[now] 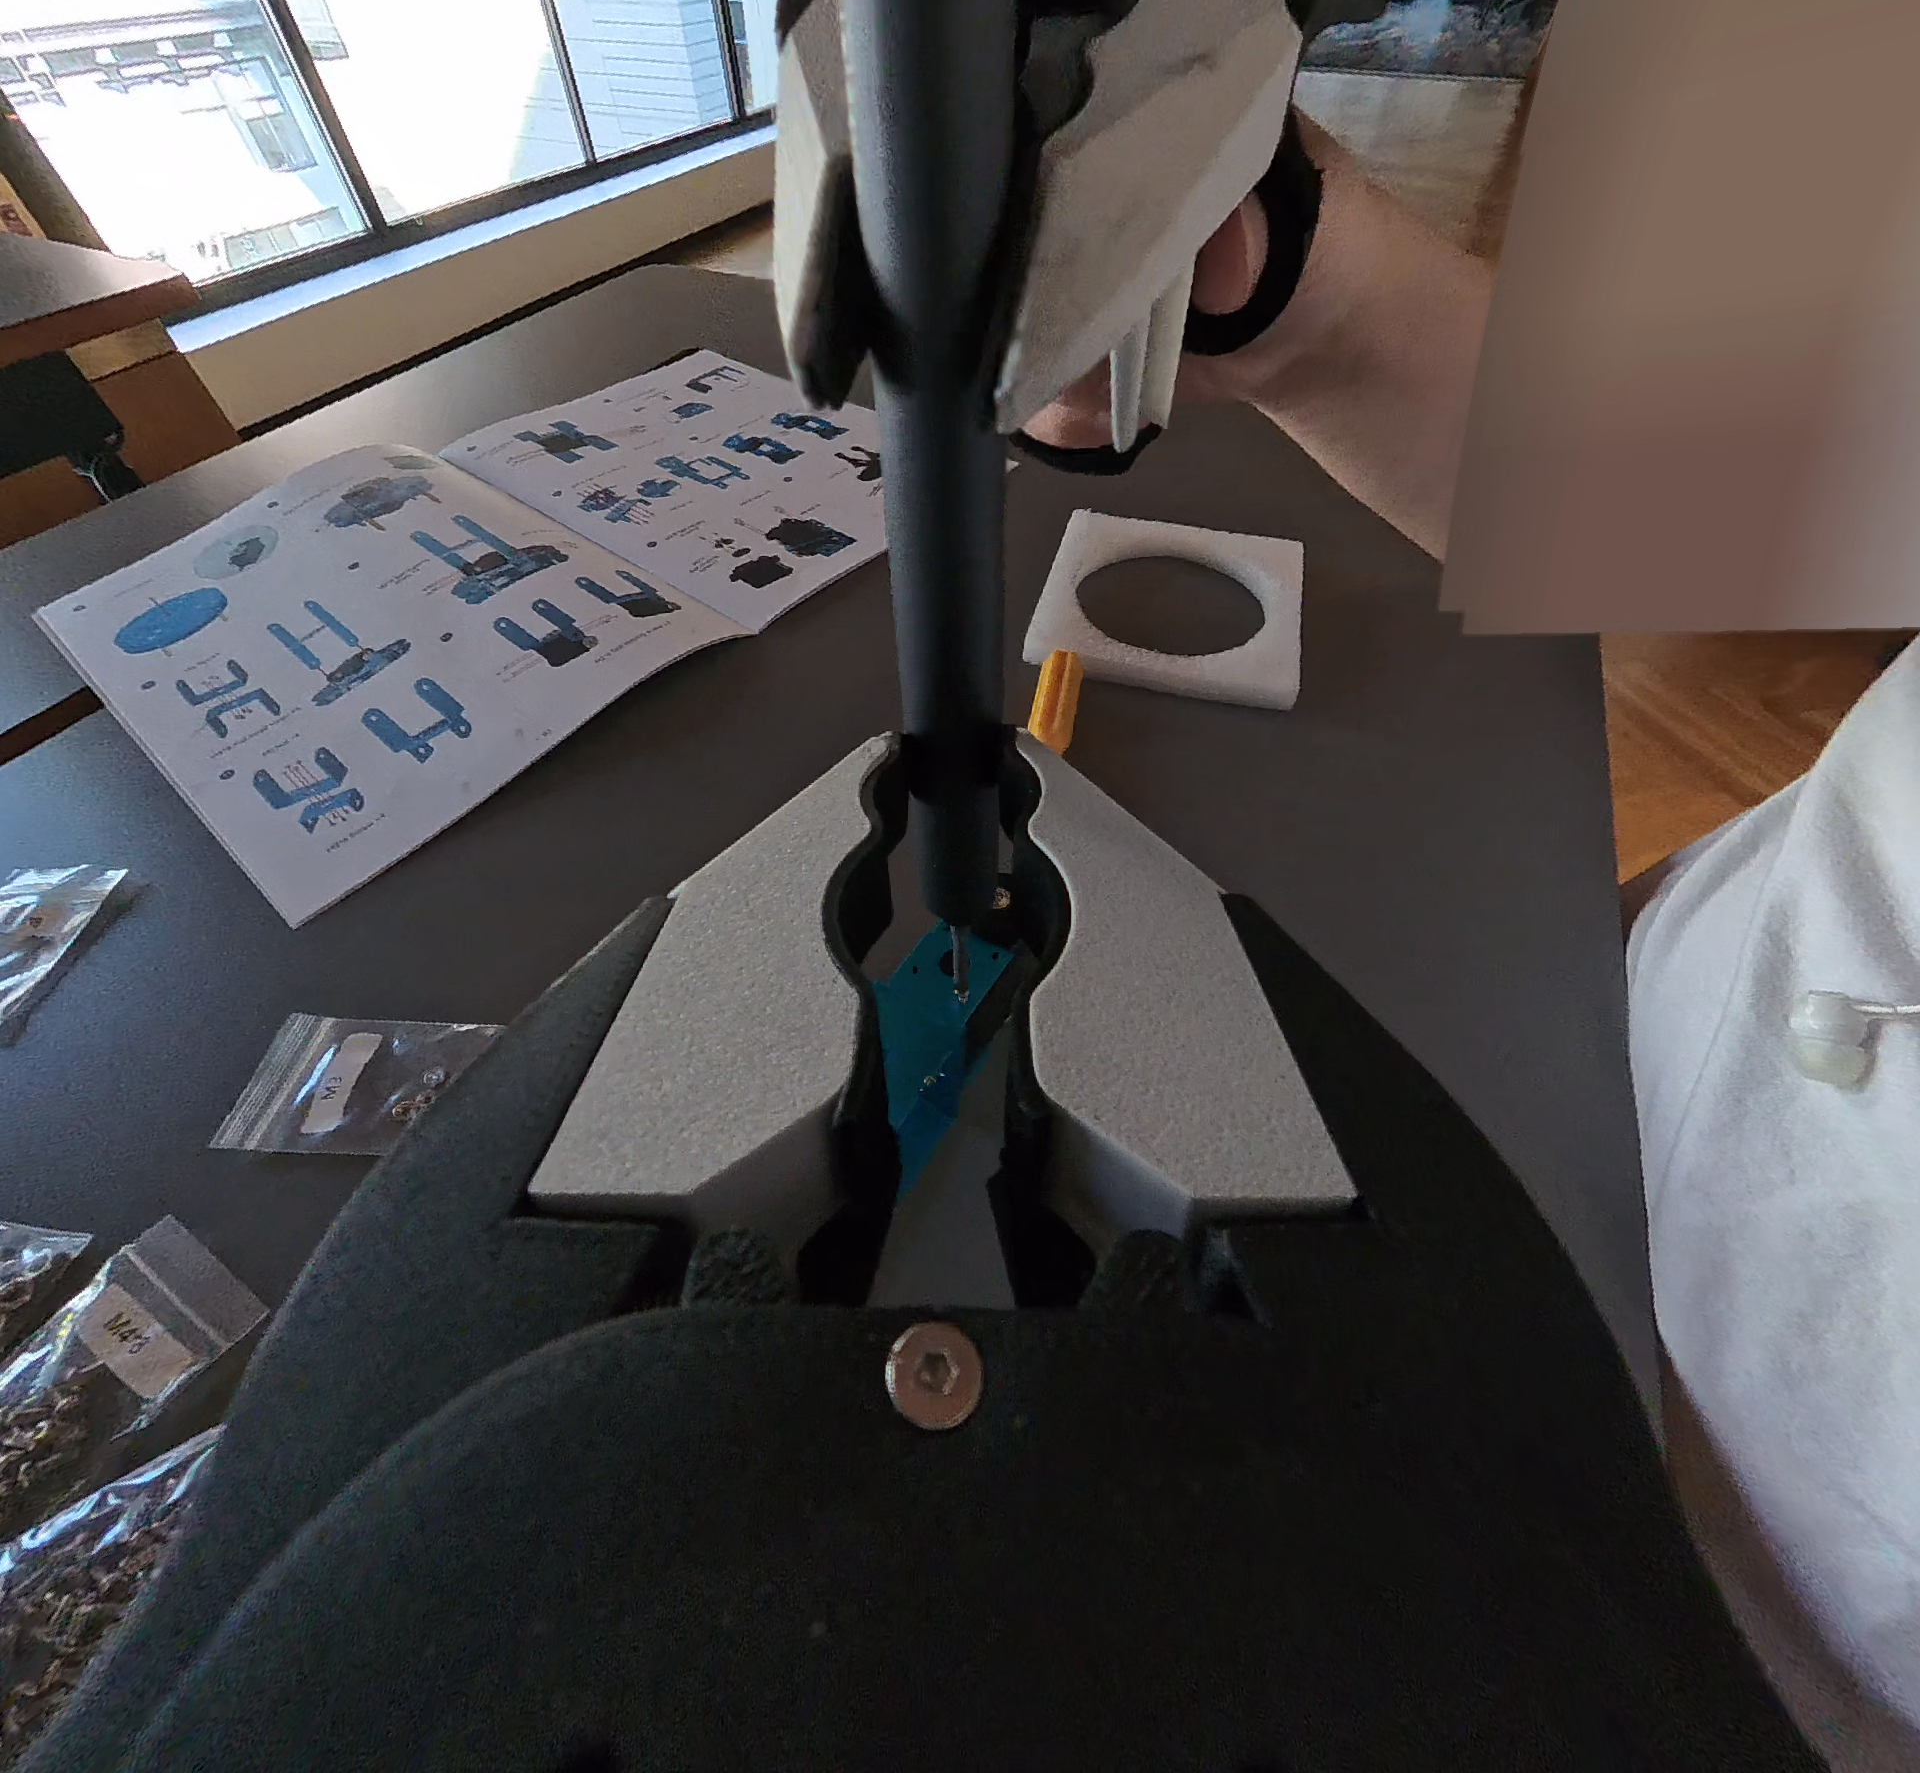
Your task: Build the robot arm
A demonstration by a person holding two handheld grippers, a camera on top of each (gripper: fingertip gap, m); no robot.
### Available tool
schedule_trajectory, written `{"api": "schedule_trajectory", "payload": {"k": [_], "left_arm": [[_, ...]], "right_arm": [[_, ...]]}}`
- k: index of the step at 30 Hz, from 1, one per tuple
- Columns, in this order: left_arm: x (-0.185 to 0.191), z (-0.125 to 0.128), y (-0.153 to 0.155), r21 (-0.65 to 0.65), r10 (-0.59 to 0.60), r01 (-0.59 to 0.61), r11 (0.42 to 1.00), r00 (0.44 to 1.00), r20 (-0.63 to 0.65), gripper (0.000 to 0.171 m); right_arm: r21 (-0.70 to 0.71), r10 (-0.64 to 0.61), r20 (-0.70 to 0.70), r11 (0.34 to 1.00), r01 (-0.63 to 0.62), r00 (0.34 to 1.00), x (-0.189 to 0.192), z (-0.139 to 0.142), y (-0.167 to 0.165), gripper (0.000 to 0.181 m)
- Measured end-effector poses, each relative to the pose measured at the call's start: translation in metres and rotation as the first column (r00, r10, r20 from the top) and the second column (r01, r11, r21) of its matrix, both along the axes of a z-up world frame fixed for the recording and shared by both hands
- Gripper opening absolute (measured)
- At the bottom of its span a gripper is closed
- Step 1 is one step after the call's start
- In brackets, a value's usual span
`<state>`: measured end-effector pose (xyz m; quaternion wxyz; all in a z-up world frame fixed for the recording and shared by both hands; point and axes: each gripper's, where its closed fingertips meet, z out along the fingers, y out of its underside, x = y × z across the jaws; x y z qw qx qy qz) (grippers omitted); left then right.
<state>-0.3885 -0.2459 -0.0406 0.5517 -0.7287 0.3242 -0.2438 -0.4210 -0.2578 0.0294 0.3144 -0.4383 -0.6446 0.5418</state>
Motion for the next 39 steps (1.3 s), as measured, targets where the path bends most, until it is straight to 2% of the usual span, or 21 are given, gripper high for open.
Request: {"api": "schedule_trajectory", "payload": {"k": [5,9,12,14,16,19,22,32,39], "left_arm": [[-0.004,-0.005,0.001,-0.012,0.029,-0.029,1.000,1.000,-0.010,0.016],[-0.003,-0.011,0.004,-0.018,0.053,-0.053,0.998,0.999,-0.007,0.016],[-0.003,-0.011,0.005,-0.015,0.058,-0.058,0.998,0.998,0.000,0.016],[-0.003,-0.011,0.005,-0.025,0.044,-0.043,0.999,0.999,0.019,0.016],[-0.004,-0.011,0.005,-0.022,0.042,-0.042,0.999,0.999,0.022,0.016],[-0.002,-0.011,0.004,-0.012,0.029,-0.028,1.000,0.999,0.016,0.016],[-0.001,-0.011,0.003,-0.012,0.020,-0.019,1.000,1.000,0.016,0.016],[-0.001,-0.011,0.003,-0.019,-0.002,0.003,1.000,0.999,0.032,0.016],[-0.001,-0.011,0.004,-0.012,-0.004,0.005,1.000,0.999,0.031,0.016]], "right_arm": [[0.094,-0.153,0.017,0.984,0.151,0.988,-0.004,-0.001,0.008,0.018],[0.065,-0.253,0.014,0.966,0.252,0.967,-0.005,-0.001,0.014,0.017],[0.050,-0.266,-0.001,0.963,0.266,0.964,-0.006,-0.001,0.015,0.017],[0.071,-0.212,-0.015,0.975,0.212,0.977,-0.005,-0.003,0.012,0.021],[0.101,-0.120,0.006,0.988,0.119,0.993,-0.001,-0.014,0.008,0.037],[0.106,0.005,0.069,0.994,-0.012,0.998,0.006,-0.043,0.005,0.038],[0.062,0.099,0.088,0.993,-0.104,0.991,0.008,-0.061,0.000,0.026],[-0.026,0.239,0.089,0.971,-0.237,0.967,0.011,-0.061,-0.002,0.025],[-0.062,0.262,0.131,0.965,-0.256,0.956,0.009,-0.061,0.002,0.017]]}}
